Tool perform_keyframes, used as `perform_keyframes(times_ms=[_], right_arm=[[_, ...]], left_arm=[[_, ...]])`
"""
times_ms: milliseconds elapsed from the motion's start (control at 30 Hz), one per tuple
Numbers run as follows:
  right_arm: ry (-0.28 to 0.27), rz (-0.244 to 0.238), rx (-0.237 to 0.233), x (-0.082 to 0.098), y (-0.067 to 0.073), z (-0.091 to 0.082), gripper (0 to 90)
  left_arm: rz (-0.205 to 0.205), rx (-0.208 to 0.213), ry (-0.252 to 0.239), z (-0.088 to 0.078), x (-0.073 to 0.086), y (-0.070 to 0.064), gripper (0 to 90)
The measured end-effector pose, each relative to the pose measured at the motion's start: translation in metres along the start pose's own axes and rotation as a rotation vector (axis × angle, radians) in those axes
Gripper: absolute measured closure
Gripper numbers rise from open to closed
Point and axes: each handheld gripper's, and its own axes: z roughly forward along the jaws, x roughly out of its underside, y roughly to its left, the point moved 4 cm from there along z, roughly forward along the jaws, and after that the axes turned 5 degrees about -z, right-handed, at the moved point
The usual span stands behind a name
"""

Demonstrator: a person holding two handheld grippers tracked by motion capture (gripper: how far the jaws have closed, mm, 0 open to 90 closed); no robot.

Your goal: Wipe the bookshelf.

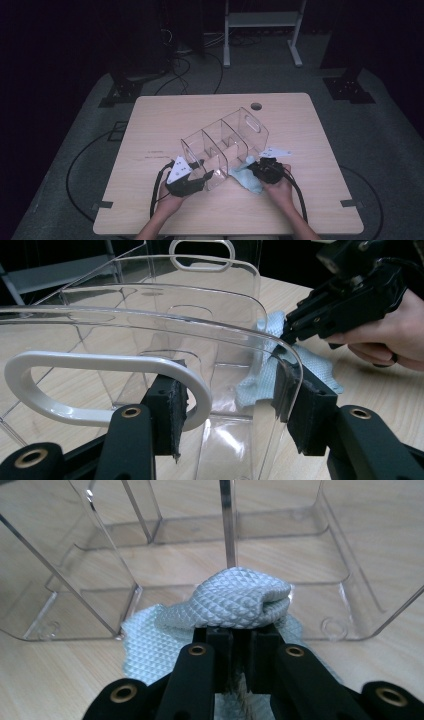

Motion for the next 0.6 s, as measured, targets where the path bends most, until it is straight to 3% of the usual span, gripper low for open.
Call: perform_keyframes(times_ms=[200, 433, 600], right_arm=[[-0.008, -0.01, 0.011, -0.005, 0.001, -0.005, 82.9], [-0.142, -0.015, 0.016, -0.035, 0.005, -0.033, 83.1], [-0.147, -0.016, 0.015, -0.036, 0.005, -0.033, 83.1]], left_arm=[[0.002, 0.001, 0.001, 0.0, 0.0, 0.0, 47.6], [-0.001, 0.001, 0.0, 0.0, 0.0, -0.001, 47.6], [0.0, 0.001, 0.001, 0.0, 0.0, -0.001, 47.5]])
